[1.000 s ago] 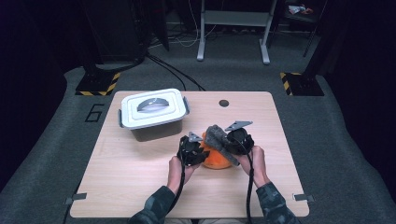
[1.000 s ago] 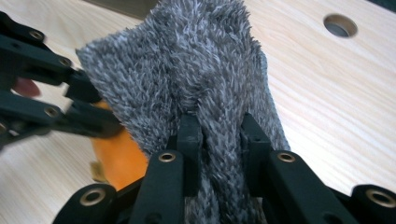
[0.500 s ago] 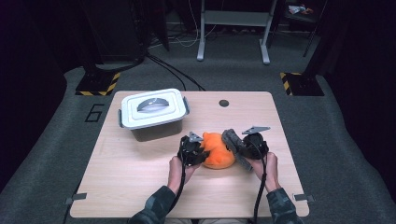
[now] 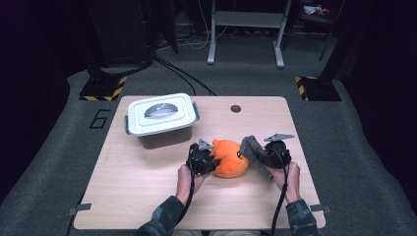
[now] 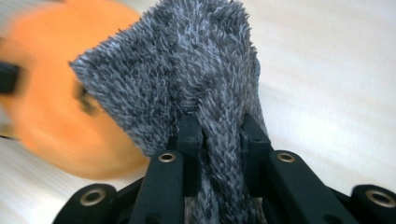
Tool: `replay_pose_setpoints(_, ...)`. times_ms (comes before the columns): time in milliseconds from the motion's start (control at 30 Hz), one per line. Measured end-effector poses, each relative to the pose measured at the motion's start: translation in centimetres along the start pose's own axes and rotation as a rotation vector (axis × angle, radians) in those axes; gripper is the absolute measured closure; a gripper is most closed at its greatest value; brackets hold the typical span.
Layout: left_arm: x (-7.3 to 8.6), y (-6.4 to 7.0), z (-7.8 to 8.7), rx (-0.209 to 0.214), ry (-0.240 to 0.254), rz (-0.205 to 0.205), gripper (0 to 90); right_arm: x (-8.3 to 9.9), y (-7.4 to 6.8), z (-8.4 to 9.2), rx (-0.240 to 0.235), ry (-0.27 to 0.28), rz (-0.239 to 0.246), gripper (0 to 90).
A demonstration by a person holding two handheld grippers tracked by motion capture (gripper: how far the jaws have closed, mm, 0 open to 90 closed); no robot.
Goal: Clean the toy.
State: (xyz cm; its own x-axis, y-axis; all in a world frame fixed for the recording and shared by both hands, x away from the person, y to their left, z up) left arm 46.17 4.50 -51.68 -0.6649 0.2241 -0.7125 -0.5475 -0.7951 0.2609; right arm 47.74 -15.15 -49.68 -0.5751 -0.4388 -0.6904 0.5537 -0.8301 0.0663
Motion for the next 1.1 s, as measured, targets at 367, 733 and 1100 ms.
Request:
replay_pose_setpoints(367, 0.0, 0.1, 0.1, -0.002, -0.006, -0.005, 71.2, -6.0, -5.9, 0.6, -0.072, 0.053, 0.17, 74.2)
replay_pose_setpoints(733, 0.1, 0.0, 0.0, 0.003, 0.002, 0.003, 71.3, -5.8, -7.1, -1.5, -0.065, 0.001, 0.208, 74.3)
replay_pose_setpoints(1100, 0.1, 0.0, -0.1, 0.008, 0.003, 0.011, 71.1, -2.7, -3.8, -0.5, -0.041, -0.006, 0.119, 74.2)
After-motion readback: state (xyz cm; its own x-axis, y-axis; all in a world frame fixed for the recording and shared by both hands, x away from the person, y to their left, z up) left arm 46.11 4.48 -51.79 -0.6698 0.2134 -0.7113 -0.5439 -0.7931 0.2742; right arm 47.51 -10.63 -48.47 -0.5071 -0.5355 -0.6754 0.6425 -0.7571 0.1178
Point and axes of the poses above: each handheld gripper's, and its own axes: z roughly backward along the jaws, x roughly out of its underside, y roughly to its right, the point moved 8 cm from there along -z, roughly forward along the jaws, and after that the axes turned 8 degrees about z, right-handed, at the moved point
